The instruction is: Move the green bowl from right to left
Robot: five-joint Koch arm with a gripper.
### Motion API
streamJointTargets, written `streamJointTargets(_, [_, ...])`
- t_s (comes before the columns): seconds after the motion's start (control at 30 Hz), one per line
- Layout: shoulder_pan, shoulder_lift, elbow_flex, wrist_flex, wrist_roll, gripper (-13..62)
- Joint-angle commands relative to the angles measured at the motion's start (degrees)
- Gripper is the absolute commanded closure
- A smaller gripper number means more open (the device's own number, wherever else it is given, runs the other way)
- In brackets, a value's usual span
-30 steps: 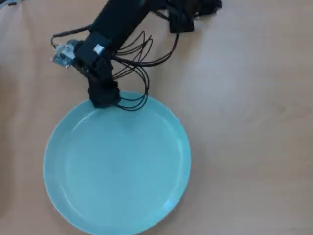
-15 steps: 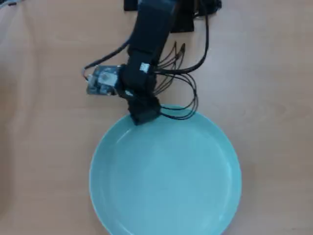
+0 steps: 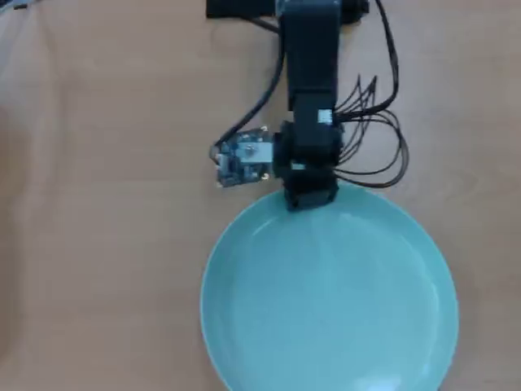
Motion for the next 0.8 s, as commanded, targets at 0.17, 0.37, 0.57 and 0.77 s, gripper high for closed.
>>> streamJointTargets(0.17, [-12.6,0.8,0.5,-0.2,10.5,56.0])
streamJointTargets(0.37, [-21.8,0.8,0.4,-1.5,15.8,56.1])
streamJointTargets(0.57, [-30.6,0.8,0.5,-1.8,19.5,56.1])
streamJointTargets(0.77, [-38.0,1.0,0.8,-1.8,22.9,56.1])
